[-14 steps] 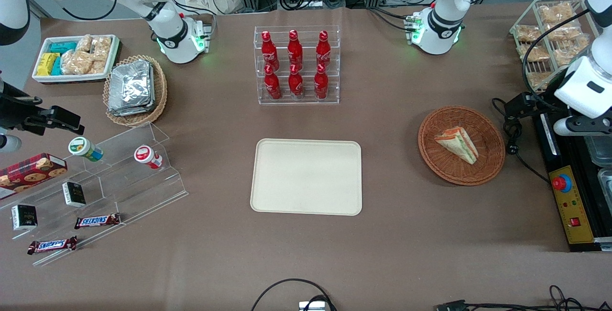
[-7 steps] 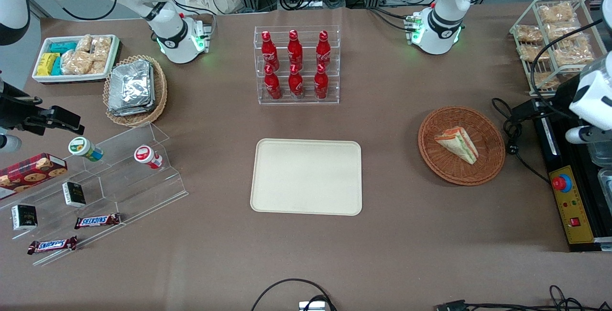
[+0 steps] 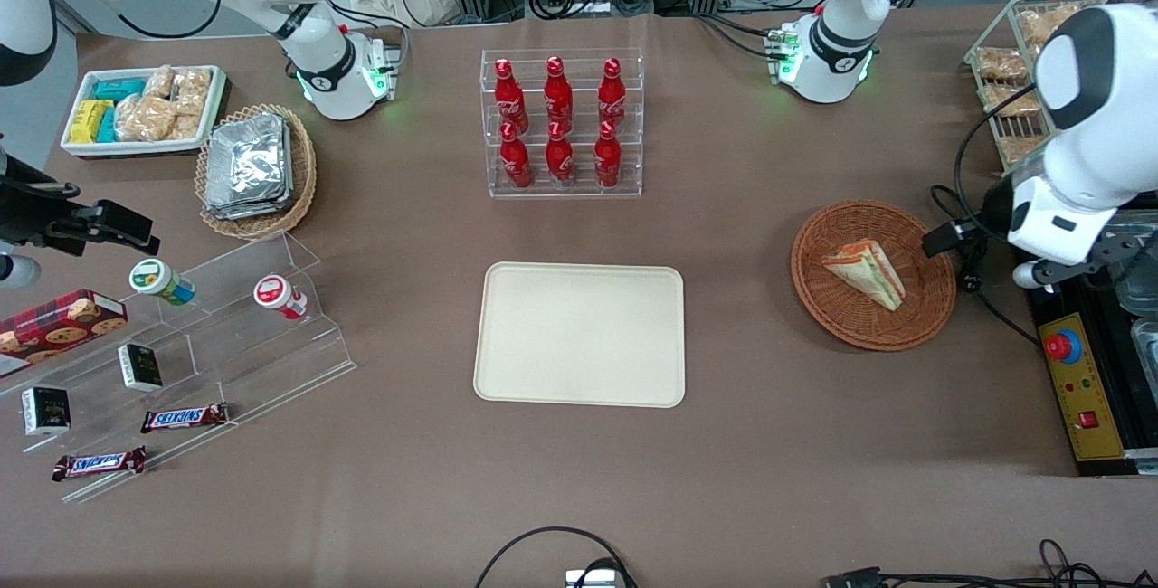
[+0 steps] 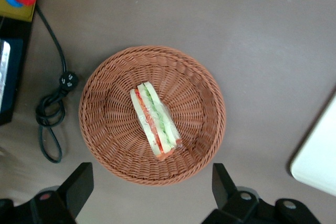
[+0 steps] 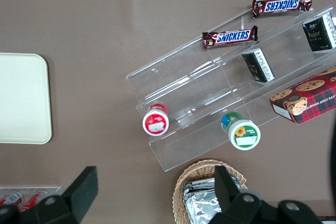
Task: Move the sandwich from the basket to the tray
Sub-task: 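Lower the open left gripper around the upright sandwich in the basket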
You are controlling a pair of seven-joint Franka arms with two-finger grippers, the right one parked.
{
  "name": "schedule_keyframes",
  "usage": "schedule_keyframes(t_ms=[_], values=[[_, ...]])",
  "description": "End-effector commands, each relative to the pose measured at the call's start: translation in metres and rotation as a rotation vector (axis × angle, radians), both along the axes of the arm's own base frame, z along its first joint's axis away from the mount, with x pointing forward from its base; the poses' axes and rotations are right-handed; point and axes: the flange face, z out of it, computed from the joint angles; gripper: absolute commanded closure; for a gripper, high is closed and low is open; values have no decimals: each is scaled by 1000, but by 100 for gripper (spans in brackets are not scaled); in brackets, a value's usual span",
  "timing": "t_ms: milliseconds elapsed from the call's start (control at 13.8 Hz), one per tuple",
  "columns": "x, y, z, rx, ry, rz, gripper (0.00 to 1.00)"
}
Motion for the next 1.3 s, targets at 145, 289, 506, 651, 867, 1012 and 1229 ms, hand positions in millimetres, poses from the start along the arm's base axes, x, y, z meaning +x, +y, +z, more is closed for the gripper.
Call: schedule_keyframes(t_ms=[145, 289, 506, 651, 867, 1012, 1229], values=[[-32, -17, -57, 76, -60, 151, 0], [-39, -20, -81, 71, -73, 184, 0], [-52, -20, -118, 55, -118, 242, 0], [-54, -21, -135, 65, -130, 277, 0], [-55, -23, -157, 89, -136, 304, 0], [-57, -29, -172, 91, -137, 326, 0], [-57, -33, -190, 88, -136, 360, 0]])
